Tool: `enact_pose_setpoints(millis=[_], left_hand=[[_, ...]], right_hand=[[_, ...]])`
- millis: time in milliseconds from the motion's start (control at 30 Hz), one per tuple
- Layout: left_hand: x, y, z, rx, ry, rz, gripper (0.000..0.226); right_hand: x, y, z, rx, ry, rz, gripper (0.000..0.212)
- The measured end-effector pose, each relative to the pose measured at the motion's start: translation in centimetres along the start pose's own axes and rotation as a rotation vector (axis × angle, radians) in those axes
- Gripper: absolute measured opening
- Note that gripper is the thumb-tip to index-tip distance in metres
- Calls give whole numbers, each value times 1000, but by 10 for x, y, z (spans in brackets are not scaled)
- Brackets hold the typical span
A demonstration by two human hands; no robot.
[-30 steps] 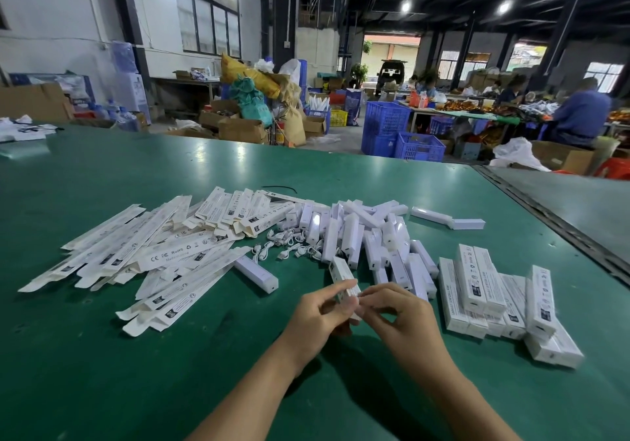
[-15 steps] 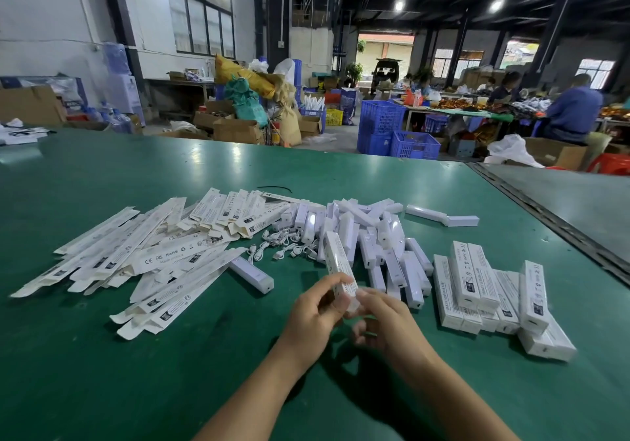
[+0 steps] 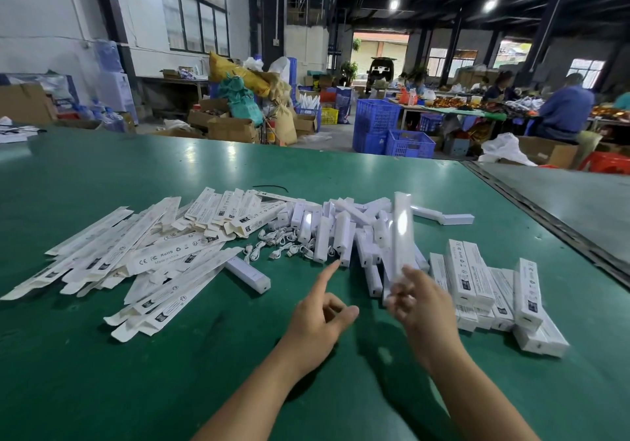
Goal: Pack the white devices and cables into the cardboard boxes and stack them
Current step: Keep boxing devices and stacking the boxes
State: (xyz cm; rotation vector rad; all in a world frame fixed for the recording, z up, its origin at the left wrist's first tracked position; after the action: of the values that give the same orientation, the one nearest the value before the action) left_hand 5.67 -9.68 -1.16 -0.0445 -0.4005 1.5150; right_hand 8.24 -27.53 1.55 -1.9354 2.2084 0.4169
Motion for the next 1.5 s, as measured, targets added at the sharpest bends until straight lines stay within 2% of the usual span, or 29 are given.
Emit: enact_pose_setpoints(millis=[133,267,433,567,733,800,933,1033,1133,1267,1333,1400,1500], left_hand=[[-1,-2,-3,29,-58,-19,64],[-2,-1,-2,65,-65,-31,61],[-1,0,0,89,-97,-49,59],[-2,0,2,100,-104,-49,60],[-2,0,2,106,-111,-47,57],[-2,0,1,106,-111,-45,54],[0,-1,-2,98,-110,4,39],[6,-4,-2,62,-118,135,22],[20,-11,3,-9,-276,268,18],[63,-27,10,-70,-757,331,34],[94,-34,6,31,-980,346,48],[126,-38,-2,226,-1175,327,60],[164,-33,-17,505,-1300,266,64]], right_hand=[[38,-12,-11,24,-267,245,19],[59,-18,-11,-6,-466,366,25],[58,-20,-15,31,-680,308,27],[57,-22,-10,-38,-686,312,16],[62,-21,-3,-56,-742,396,45],[60,-20,-1,-47,-726,380,50],[46,-16,3,-59,-658,301,43],[35,-14,7,-66,-593,210,35],[26,-10,10,-81,-521,137,30],[17,-7,17,-94,-424,69,22],[14,-6,19,-112,-398,41,20],[10,-5,20,-137,-374,24,19],[7,-4,22,-150,-356,13,22]])
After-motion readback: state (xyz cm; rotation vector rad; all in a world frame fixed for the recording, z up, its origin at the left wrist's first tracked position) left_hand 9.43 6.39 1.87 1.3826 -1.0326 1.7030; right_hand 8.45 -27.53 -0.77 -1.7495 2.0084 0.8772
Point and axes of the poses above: each hand's wrist, its own y-axis away from the middle knuckle, its own x-axis out of the back of the hand, z = x × y, the point moved 5 cm from there along -y, towards the middle knuckle
